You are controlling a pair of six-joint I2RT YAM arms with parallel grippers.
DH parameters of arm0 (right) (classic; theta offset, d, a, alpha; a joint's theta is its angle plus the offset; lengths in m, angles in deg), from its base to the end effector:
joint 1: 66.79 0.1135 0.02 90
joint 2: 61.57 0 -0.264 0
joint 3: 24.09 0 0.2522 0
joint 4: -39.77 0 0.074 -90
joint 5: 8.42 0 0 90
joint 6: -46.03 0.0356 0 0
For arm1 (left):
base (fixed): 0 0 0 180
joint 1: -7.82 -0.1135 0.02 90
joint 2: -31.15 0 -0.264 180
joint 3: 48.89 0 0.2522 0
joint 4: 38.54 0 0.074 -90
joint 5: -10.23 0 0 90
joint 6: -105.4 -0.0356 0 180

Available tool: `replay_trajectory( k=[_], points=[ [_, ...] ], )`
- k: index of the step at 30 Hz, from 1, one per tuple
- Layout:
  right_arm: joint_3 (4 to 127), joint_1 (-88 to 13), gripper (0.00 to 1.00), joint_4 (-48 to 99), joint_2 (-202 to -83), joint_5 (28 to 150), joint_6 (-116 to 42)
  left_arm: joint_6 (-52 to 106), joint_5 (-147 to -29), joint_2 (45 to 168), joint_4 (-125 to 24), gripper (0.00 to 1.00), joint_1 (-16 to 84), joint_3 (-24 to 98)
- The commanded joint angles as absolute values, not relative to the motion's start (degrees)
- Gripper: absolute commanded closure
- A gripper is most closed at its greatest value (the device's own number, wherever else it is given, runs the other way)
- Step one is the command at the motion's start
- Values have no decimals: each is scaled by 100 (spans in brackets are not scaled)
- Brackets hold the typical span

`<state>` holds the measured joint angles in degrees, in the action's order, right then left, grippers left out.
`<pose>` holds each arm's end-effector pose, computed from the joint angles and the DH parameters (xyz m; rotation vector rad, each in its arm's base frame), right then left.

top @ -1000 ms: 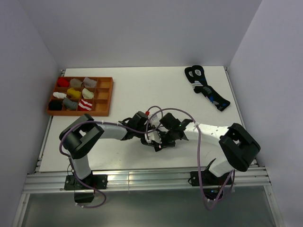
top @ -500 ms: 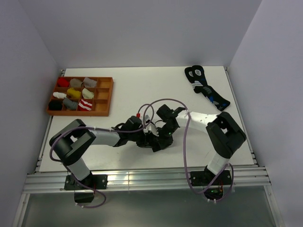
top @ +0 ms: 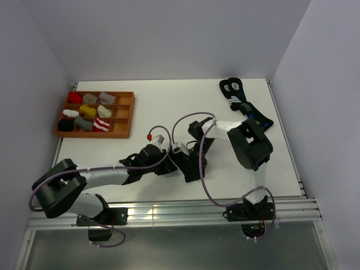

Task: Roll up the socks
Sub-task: Roll the sock at the center of the board.

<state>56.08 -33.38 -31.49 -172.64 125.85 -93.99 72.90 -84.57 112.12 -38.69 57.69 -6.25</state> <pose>0.2454 0.1916 0.1331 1.7835 -2.1841 -1.1772 0.1667 -0.2023 0.1497 -0.1150 2.4777 -1.0258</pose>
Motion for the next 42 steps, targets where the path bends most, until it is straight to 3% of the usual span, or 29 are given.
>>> replay_trajectory(
  k=[1,9,15,20,42],
  points=[
    [6172,-3506,78,-4042,-17669,13061,-9573,6832,-7433,10709,-3623,79,6221,-691],
    [6991,-3822,77,-5361,-18637,13519,-10066,5692,-6976,10541,-2542,75,6846,-1166],
    [7088,-3945,77,-5283,-18919,13423,-9882,4960,-7080,10875,-1400,59,7295,-1272],
    [7088,-3989,77,-5239,-18989,13405,-9811,4582,-7388,11296,-1196,54,7295,-1044],
    [7141,-4033,77,-5239,-19060,13361,-9706,4089,-7924,12176,-950,55,7295,-507]
  ],
)
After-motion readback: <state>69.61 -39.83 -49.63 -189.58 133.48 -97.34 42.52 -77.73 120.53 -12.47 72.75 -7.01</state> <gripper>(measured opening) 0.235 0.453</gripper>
